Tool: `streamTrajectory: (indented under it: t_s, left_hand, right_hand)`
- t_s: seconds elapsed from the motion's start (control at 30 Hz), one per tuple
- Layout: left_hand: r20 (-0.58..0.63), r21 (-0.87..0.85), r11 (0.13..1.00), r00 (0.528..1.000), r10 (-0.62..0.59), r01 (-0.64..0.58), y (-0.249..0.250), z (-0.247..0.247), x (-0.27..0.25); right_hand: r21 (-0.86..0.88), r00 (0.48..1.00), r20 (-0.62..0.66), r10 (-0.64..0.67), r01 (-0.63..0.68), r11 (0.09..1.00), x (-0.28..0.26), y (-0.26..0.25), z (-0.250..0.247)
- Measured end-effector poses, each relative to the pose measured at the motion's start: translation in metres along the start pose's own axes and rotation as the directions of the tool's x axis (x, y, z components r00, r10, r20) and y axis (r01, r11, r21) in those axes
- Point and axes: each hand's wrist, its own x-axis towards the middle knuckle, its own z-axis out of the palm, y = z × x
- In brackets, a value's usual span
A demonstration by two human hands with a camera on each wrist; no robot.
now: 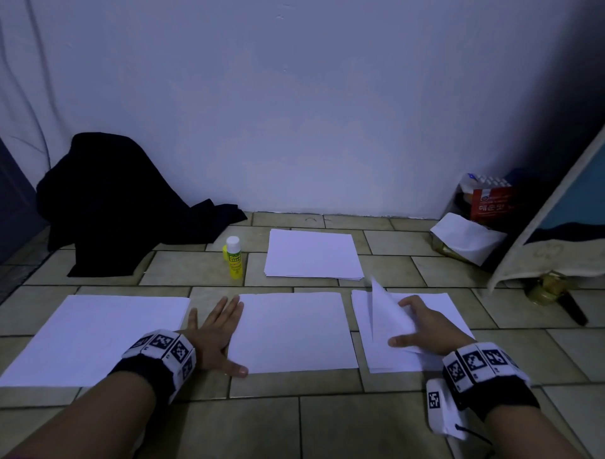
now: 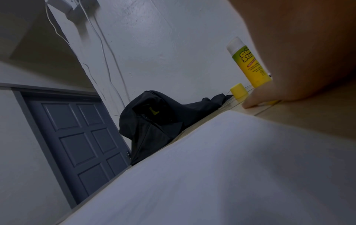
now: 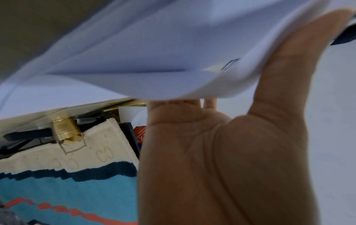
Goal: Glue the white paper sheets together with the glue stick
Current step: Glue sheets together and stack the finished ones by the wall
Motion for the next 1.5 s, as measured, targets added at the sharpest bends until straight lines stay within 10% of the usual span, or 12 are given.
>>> streamTrajectory:
  t_s: [0.23, 0.33, 0.6, 0.8, 1.0, 1.5]
  left_hand:
    - [0.004, 0.002, 1.0, 1.0, -0.004, 0.004, 0.001, -0.001, -0.001]
    - [0.0, 0.005, 1.0, 1.0, -0.004, 0.004, 0.002, -0.002, -0.002]
    - [-0.006, -0.018, 1.0, 1.0, -0.013, 0.013, 0.003, -0.001, -0.002]
    - [-0.012, -0.021, 0.999, 0.999, -0.039, 0.038, 0.007, -0.002, -0.004]
    - [-0.033, -0.025, 0.999, 0.998, -0.048, 0.047, 0.008, -0.001, -0.006]
    - [-0.027, -0.05, 0.999, 0.999, -0.019, 0.018, 0.004, 0.001, -0.002]
  right_hand:
    - [-0.082, 0.999, 0.041, 0.005, -0.002, 0.997, -0.006, 0.002, -0.005]
    - [0.048, 0.988, -0.152, 0.025, -0.017, 0.999, -0.003, 0.008, -0.01]
    - [0.299, 0.764, -0.637, 0.101, 0.124, 0.946, -0.045, -0.044, -0.039]
    - [0.258, 0.955, -0.246, -0.166, 0.229, 0.938, -0.047, -0.136, 0.023]
    - [0.093, 0.987, 0.028, -0.158, 0.155, 0.983, -0.028, -0.181, 0.093]
    - [0.155, 0.989, -0.007, -0.146, 0.145, 0.977, -0.014, -0.175, 0.101]
